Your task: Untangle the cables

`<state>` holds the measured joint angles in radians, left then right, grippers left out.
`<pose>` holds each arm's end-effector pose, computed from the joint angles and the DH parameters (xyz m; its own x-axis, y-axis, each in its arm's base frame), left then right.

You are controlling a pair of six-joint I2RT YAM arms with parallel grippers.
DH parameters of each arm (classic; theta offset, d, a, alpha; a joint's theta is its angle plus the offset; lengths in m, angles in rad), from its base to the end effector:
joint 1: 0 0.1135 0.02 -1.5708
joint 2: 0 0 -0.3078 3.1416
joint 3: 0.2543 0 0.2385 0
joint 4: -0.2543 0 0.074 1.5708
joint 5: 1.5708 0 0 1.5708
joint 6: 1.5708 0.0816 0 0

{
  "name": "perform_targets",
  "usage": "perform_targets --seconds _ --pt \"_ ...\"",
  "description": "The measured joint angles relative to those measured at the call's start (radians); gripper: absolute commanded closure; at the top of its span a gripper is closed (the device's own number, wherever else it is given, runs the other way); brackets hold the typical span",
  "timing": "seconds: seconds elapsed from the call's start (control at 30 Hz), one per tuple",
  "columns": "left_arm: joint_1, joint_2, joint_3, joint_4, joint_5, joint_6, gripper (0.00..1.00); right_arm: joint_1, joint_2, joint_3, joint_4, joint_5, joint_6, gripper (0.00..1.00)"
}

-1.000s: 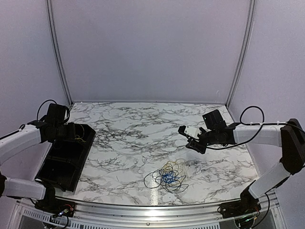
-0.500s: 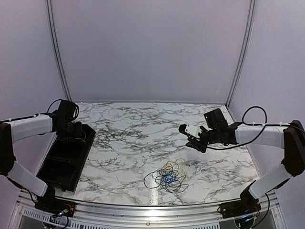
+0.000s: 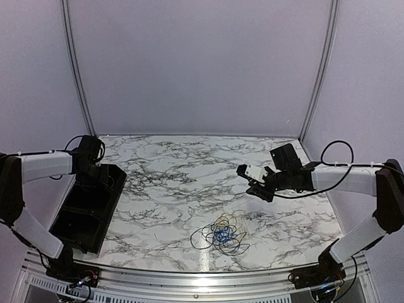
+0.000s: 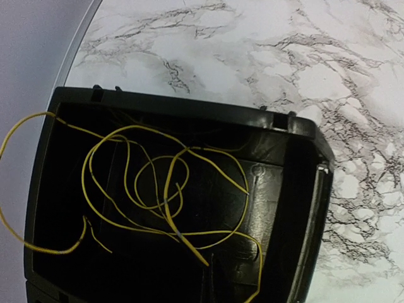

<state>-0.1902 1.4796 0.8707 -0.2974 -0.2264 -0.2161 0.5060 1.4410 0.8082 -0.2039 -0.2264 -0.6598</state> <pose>0.3082 -0.0407 0.2164 -0.7654 -0.0654 -0.6402 -0.1186 0.9921 0.0404 0.2576 0.1637 0.2166 -0.1430 -0.7621 -0.6315 -0.8752 0.3953 -0.2790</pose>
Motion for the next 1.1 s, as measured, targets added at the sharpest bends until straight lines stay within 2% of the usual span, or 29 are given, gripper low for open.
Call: perform_targets --seconds 0.13,0.33,0.53,0.73,1.1 --pt "0.019 0.048 0.019 0.0 0.018 0.008 1.0 0.0 0.0 0.0 0.0 0.0 -0.001 0.69" --pt "0.023 0.072 0.049 -0.015 0.05 0.018 0.8 0.0 0.0 0.0 0.0 0.0 -0.004 0.69" --pt "0.023 -0.028 0.049 -0.032 0.074 0.018 0.65 0.0 0.0 0.0 -0.001 0.0 -0.006 0.69" --pt "0.023 -0.16 0.05 -0.048 0.097 0.011 0.61 0.0 0.0 0.0 -0.001 0.0 -0.007 0.69" --pt "0.024 -0.192 0.05 -0.09 0.031 0.011 0.53 0.0 0.0 0.0 -0.001 0.0 -0.015 0.69"
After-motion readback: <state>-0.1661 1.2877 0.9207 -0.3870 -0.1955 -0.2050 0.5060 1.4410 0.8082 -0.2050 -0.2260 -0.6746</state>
